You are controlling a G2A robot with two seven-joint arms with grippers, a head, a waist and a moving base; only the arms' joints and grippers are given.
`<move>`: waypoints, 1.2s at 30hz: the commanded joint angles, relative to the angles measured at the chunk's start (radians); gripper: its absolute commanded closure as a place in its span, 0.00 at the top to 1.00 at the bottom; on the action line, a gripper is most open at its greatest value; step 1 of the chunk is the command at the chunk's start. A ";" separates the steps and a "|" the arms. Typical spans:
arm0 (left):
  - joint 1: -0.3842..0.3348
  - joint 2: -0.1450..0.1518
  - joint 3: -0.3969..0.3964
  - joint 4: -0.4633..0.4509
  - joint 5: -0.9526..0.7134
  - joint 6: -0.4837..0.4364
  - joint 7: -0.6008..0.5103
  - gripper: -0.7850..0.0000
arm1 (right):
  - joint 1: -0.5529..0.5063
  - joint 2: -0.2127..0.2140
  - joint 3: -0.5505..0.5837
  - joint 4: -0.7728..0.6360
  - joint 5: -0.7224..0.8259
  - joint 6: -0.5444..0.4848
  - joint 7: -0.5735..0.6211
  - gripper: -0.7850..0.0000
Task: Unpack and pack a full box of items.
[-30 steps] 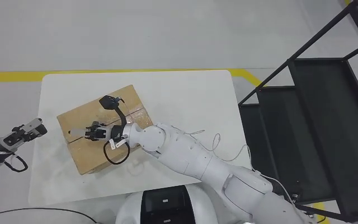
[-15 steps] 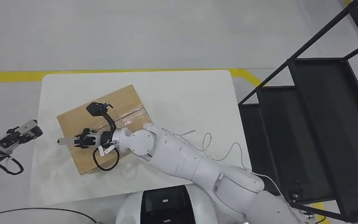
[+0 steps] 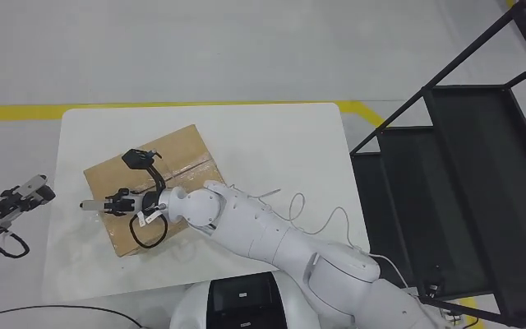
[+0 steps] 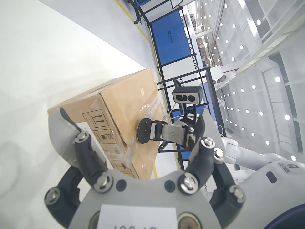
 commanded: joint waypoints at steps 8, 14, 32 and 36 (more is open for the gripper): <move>0.031 -0.007 -0.051 -0.001 0.008 -0.002 0.031 1.00 | 0.013 -0.013 0.047 -0.009 0.018 -0.046 0.004 1.00; 0.035 -0.014 -0.049 -0.011 0.016 0.002 0.041 1.00 | -0.004 0.012 0.111 -0.058 0.011 -0.026 0.036 1.00; 0.045 -0.030 -0.067 -0.013 0.071 0.002 0.077 1.00 | -0.058 -0.015 0.098 0.007 -0.037 0.033 0.007 1.00; 0.050 -0.033 -0.076 -0.018 0.075 0.005 0.077 1.00 | -0.045 -0.025 0.115 0.022 -0.013 0.023 -0.003 1.00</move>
